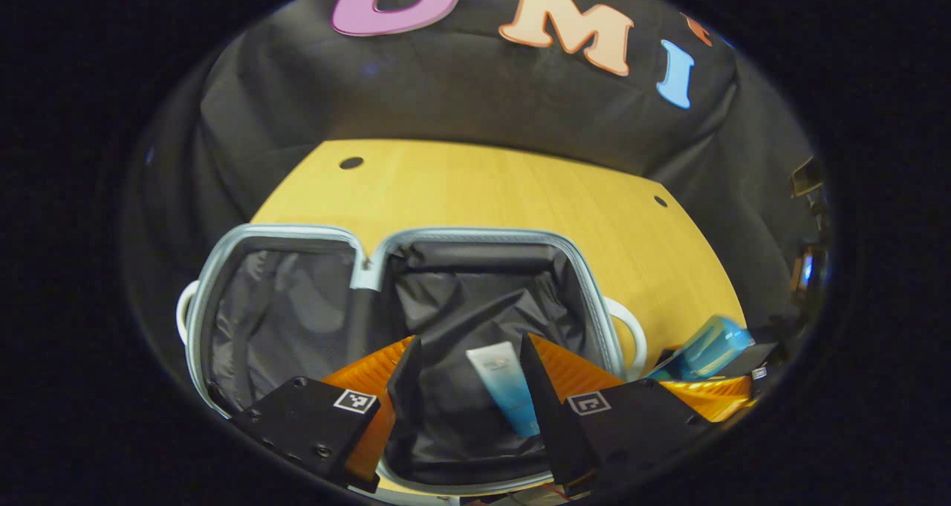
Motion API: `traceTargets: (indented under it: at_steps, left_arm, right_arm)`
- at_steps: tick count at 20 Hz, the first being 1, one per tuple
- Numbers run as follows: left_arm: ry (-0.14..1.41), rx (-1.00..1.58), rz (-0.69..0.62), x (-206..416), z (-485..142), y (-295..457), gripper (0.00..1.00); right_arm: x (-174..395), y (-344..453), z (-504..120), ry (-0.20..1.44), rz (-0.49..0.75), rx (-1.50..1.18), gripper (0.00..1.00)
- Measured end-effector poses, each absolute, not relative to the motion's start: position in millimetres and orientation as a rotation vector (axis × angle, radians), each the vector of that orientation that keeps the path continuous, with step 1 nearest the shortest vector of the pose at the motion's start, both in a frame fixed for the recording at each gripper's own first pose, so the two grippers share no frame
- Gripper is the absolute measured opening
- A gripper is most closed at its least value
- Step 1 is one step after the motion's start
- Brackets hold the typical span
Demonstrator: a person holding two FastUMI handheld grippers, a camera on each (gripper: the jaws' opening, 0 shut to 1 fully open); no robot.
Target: First open the suitcase, pack the skin care products into it, and then close the suitcase.
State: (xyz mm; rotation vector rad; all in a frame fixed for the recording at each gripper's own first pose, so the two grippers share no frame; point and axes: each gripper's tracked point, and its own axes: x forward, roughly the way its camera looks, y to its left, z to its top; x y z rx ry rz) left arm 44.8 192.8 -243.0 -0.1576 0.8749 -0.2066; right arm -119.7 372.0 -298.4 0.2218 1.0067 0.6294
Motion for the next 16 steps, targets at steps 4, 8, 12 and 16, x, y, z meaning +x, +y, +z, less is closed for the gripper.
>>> traceTargets:
  at_steps: [4, 8, 12, 16]
  left_arm:
    - [0.861, -0.182, -0.099, 33.0, -240.4, 256.4, 0.78]
    - [0.880, -0.226, 0.015, 12.3, -244.9, 316.6, 0.78]
    - [0.872, -0.275, 0.125, 4.1, -245.2, 372.2, 0.78]
    - [0.848, -0.255, 0.224, 10.5, -248.0, 432.4, 0.78]
  right_arm:
    - [-131.5, 385.8, -334.6, 1.090, 0.621, 0.150, 0.46]
    - [-125.6, 395.6, -351.0, 1.130, 0.586, 0.169, 0.46]
    - [-105.4, 394.1, -345.4, 1.097, 0.524, 0.183, 0.44]
    - [-82.2, 395.1, -323.2, 1.018, 0.514, 0.217, 0.75]
